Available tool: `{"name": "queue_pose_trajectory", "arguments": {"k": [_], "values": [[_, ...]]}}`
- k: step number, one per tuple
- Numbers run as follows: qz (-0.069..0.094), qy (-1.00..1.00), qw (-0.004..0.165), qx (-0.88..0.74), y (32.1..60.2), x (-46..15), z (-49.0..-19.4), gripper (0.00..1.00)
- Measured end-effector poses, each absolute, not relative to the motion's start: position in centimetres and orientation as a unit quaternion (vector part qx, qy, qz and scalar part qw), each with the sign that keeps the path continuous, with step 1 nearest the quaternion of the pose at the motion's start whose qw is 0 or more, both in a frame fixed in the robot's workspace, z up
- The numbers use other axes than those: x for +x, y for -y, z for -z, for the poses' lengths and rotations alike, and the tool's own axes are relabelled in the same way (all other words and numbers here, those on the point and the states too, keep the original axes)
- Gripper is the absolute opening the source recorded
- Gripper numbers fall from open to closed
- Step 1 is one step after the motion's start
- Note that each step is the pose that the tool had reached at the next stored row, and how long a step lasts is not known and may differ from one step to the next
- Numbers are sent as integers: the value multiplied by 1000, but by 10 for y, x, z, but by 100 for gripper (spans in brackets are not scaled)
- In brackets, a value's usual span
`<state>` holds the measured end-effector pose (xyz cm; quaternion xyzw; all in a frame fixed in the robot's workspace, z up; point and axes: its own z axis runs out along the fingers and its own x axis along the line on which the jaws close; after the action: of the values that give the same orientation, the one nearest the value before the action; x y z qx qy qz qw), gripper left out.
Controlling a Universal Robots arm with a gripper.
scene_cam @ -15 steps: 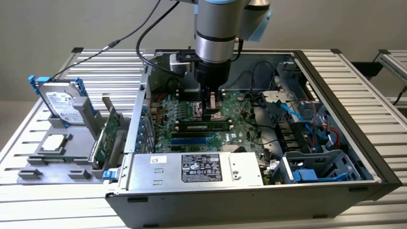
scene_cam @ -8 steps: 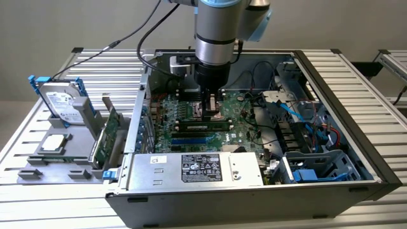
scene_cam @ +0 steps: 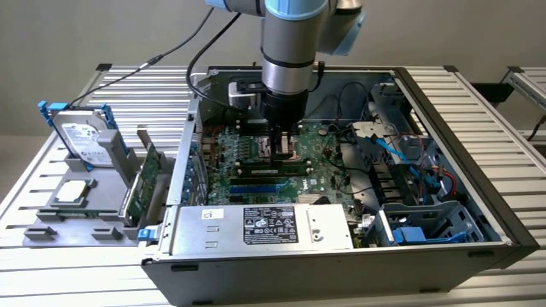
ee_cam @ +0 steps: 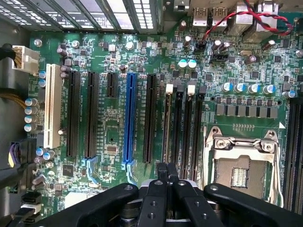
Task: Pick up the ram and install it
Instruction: 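Press down the ram until it locks into place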
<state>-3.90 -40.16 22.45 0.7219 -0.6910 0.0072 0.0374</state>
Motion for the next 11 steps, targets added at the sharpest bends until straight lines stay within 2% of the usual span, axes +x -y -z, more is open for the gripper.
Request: {"name": "queue_pose_trajectory", "arguments": {"k": [4, 11], "values": [[-7, 691, 37, 722, 401, -39, -224, 11], [-7, 691, 37, 722, 401, -39, -245, 11]]}}
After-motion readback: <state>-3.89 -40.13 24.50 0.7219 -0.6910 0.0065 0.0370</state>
